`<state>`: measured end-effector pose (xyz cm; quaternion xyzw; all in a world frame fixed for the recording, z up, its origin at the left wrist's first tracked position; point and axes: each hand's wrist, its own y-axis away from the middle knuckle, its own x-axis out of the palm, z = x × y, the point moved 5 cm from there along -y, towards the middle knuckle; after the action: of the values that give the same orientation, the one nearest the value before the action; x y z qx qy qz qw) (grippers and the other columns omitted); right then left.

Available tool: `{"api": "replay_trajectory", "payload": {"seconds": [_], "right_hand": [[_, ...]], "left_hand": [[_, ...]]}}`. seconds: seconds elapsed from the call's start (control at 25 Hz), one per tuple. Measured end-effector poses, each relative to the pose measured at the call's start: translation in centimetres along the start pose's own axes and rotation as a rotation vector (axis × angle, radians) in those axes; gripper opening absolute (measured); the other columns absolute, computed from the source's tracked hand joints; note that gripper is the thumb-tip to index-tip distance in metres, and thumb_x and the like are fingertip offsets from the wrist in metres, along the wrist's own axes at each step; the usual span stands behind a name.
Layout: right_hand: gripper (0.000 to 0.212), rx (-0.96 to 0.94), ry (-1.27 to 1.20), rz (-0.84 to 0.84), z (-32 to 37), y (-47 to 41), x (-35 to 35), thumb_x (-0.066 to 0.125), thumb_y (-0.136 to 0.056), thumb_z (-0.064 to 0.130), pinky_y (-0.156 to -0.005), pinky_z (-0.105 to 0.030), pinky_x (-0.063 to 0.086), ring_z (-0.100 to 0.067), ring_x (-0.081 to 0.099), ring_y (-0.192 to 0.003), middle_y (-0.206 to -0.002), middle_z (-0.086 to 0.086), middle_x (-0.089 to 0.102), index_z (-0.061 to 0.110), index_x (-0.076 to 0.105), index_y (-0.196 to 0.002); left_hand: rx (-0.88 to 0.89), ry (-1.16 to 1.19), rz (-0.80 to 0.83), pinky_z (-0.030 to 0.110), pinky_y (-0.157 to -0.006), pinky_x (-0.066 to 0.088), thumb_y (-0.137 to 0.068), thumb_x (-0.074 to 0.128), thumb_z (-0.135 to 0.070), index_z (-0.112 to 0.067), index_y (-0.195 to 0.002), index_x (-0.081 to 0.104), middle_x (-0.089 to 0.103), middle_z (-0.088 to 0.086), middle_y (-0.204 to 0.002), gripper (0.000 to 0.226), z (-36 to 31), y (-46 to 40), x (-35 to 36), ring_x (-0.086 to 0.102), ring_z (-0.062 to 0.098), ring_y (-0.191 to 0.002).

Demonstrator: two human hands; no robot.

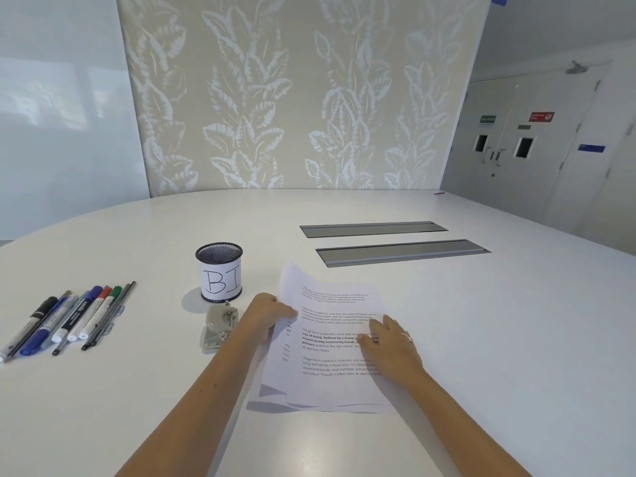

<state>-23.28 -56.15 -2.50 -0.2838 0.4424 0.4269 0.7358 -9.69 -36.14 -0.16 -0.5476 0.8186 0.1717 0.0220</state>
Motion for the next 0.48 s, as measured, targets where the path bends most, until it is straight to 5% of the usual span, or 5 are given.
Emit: {"api": "replay_trajectory", "payload": {"seconds": [0.12,0.2,0.32,0.4,0.48], "right_hand": [[0.022,-0.021,-0.144,0.032,0.4,0.0,-0.2,0.051,-0.092,0.033,-0.093,-0.033,0.038,-0.023,0.042,-0.121,-0.127,-0.006,0.047,0.012,0.055,-0.096],[0.025,-0.057,-0.222,0.059,0.7,0.3,0.1,0.054,-0.091,0.031,-0.093,-0.029,0.037,-0.018,0.044,-0.117,-0.127,0.0,0.045,0.015,0.058,-0.11],[0.047,-0.002,-0.477,-0.017,0.4,0.4,-0.5,0.061,-0.089,0.023,-0.087,-0.011,0.036,-0.006,0.045,-0.108,-0.138,0.002,0.04,0.014,0.048,-0.134],[0.058,0.111,-0.575,-0.147,-0.8,0.1,-2.1,0.064,-0.087,0.024,-0.091,-0.022,0.039,-0.015,0.05,-0.11,-0.142,-0.008,0.042,0.013,0.042,-0.139],[0.07,0.22,-0.729,-0.162,-2.1,-0.5,-3.4,0.07,-0.084,0.029,-0.099,-0.034,0.041,-0.025,0.052,-0.119,-0.141,-0.012,0.046,0.011,0.035,-0.142]], "left_hand": [[-0.004,-0.073,0.08,0.04,-0.087,0.051,-0.076,0.072,0.001,0.006,-0.101,0.063,0.067,0.021,-0.104,0.026,0.4,-0.1,-0.8,0.065,0.034,-0.094],[-0.009,-0.081,0.148,0.048,-0.098,0.048,-0.078,0.072,0.0,0.004,-0.107,0.064,0.068,0.02,-0.113,0.03,0.6,0.1,-0.5,0.063,0.035,-0.106],[0.097,0.053,0.18,0.03,-0.08,0.055,-0.084,0.06,0.012,0.004,-0.098,0.063,0.065,0.019,-0.115,0.016,0.2,0.3,0.0,0.069,0.023,-0.086],[0.159,0.179,0.18,0.029,-0.075,0.058,-0.086,0.057,0.013,0.005,-0.098,0.064,0.065,0.018,-0.113,0.016,-0.4,0.7,-0.2,0.073,0.021,-0.083],[0.168,0.196,0.179,0.04,-0.09,0.054,-0.087,0.062,0.002,0.002,-0.108,0.065,0.067,0.019,-0.116,0.021,-1.1,0.8,-0.9,0.069,0.029,-0.097]]}}
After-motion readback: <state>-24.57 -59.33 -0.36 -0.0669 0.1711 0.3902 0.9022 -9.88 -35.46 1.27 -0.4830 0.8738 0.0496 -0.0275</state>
